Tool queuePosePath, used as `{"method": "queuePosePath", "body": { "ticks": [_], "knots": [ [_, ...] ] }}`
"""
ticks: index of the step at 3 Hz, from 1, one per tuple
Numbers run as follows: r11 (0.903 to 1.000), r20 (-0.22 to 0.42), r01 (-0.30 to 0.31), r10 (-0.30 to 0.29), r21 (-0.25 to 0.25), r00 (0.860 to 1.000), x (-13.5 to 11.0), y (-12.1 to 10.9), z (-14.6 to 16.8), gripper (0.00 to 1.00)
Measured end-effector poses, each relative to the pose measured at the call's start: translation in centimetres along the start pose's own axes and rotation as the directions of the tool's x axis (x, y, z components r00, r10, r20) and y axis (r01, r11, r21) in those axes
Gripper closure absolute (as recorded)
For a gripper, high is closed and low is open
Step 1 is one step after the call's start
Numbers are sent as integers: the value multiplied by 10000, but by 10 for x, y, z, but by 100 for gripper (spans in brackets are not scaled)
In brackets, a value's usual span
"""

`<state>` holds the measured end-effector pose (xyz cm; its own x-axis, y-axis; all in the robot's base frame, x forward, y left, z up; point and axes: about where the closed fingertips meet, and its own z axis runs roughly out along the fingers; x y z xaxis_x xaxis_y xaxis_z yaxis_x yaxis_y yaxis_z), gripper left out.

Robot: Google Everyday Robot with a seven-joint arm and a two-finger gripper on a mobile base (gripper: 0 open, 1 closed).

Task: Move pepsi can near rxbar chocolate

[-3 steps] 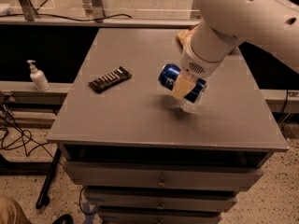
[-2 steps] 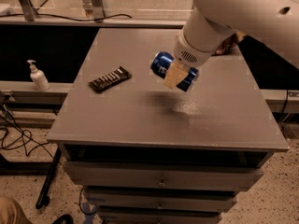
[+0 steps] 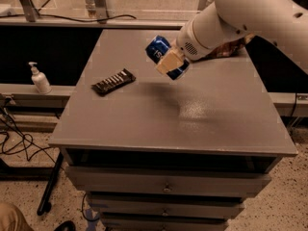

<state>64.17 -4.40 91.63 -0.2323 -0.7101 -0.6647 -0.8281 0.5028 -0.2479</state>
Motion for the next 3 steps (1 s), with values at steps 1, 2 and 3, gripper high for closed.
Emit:
{"method": "queuePosePath", "body": {
  "ticks": [1,2,3],
  "knots": [
    [9977,1808,-499,574,-455,9818,-23,-9,19,100],
    [9913,3252,-843,1130,-1009,9389,-43,-4,31,100],
    [9889,3842,-1038,1372,-1065,9130,-59,9,36,100]
  ]
}}
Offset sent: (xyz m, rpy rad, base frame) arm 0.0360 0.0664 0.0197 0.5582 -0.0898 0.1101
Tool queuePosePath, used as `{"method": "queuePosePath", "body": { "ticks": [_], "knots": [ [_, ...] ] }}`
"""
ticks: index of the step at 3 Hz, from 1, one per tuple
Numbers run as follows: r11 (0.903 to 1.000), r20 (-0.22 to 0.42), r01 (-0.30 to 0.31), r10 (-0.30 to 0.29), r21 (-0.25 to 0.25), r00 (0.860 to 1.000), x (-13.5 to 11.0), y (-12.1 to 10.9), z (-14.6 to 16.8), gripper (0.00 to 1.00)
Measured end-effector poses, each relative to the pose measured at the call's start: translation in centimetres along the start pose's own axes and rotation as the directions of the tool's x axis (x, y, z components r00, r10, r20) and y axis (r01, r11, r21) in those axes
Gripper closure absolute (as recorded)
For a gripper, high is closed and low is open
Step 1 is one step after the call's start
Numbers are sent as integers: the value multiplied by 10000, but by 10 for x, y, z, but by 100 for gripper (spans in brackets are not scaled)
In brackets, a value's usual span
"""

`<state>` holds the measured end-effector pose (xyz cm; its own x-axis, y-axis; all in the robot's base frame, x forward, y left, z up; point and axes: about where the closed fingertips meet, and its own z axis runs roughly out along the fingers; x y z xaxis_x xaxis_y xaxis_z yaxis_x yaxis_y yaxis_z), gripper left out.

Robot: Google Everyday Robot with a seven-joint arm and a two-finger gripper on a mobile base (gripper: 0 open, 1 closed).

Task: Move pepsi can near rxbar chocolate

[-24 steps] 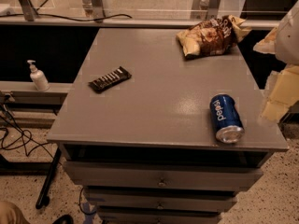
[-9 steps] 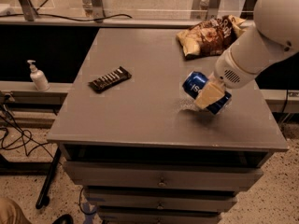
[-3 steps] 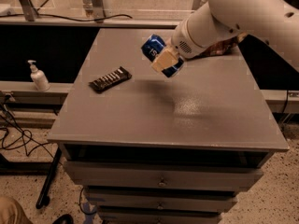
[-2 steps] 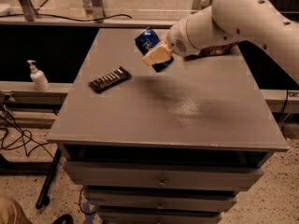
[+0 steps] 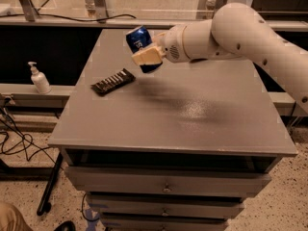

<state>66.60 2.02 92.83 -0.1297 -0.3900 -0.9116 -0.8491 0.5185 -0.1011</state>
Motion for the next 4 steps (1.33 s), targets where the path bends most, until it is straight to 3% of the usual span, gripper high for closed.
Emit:
{"method": "queuePosePath", "body": {
  "ticks": [2,4],
  "knots": [
    [10000,138,-42,42,6,9999,-2,2,5,100],
    [9993,1337,-138,90,346,9910,-7,5,39,100]
  ]
}}
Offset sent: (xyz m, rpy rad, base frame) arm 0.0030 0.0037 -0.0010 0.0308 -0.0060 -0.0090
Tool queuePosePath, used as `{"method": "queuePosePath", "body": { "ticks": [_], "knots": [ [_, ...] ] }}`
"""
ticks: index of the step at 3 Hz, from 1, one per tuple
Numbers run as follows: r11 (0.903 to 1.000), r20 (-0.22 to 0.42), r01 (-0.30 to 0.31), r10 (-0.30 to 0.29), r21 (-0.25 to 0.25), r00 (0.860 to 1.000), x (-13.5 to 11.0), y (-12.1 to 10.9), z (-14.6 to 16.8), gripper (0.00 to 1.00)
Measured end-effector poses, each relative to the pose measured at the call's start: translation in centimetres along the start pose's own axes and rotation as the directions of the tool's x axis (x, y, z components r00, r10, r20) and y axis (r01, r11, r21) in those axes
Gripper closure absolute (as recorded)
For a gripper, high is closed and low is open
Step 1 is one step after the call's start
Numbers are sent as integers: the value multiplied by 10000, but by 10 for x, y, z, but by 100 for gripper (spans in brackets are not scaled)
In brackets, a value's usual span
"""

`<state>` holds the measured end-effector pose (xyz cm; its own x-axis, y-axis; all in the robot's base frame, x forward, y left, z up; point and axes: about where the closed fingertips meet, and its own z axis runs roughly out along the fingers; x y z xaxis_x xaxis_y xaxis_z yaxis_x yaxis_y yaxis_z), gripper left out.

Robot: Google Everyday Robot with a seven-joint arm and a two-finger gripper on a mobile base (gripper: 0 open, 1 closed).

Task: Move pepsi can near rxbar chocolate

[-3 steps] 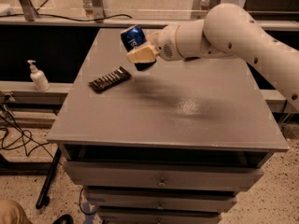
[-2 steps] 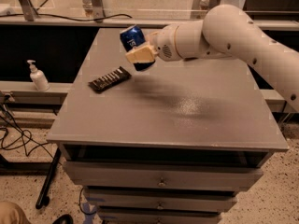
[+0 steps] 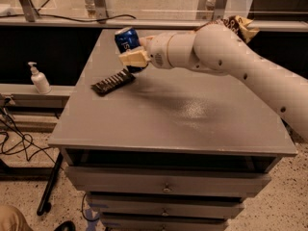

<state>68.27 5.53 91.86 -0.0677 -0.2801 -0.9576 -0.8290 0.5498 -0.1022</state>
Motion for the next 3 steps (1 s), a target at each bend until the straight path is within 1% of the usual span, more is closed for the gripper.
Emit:
{"method": "queuePosePath", "body": {
  "ticks": [1,2,3],
  "knots": [
    [9995,152,301,-301,57,9994,17,-1,6,100],
    [9989,114,470,-470,58,9988,38,-2,0,100],
    [9991,321,417,-419,51,9986,50,-3,-1,100]
  ]
}}
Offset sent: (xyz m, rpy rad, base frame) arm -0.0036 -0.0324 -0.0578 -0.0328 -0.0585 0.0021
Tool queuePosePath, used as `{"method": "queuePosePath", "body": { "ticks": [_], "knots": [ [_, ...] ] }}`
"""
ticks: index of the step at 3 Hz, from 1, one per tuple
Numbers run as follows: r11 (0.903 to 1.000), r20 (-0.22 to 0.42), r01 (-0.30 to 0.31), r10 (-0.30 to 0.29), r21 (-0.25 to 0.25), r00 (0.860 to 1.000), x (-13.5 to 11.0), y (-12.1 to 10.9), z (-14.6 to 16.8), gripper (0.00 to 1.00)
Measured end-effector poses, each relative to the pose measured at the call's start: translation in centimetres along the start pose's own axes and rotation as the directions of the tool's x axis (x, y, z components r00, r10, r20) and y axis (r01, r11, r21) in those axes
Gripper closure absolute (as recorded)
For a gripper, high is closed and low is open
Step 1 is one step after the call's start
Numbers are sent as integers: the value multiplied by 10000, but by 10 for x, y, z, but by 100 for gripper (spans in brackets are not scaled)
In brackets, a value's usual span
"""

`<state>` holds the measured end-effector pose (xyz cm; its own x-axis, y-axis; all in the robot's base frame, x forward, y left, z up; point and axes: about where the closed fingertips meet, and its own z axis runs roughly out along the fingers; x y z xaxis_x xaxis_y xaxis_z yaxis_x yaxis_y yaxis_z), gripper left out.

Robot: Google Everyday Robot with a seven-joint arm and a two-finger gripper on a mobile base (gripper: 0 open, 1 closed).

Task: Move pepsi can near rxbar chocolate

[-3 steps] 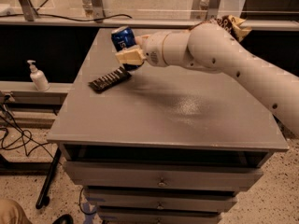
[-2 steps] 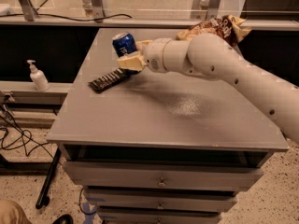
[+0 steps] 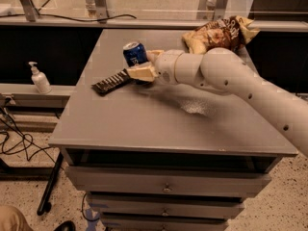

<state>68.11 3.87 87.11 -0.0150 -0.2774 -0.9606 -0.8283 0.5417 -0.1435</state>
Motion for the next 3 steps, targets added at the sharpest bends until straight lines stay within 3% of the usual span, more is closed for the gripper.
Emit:
{"method": "queuePosePath", "body": {
  "ticks": [1,3],
  "knots": [
    [9997,112,-252,251,80,9996,6,1,-3,82],
    [9996,112,-253,252,81,9996,3,0,-4,36]
  ]
}}
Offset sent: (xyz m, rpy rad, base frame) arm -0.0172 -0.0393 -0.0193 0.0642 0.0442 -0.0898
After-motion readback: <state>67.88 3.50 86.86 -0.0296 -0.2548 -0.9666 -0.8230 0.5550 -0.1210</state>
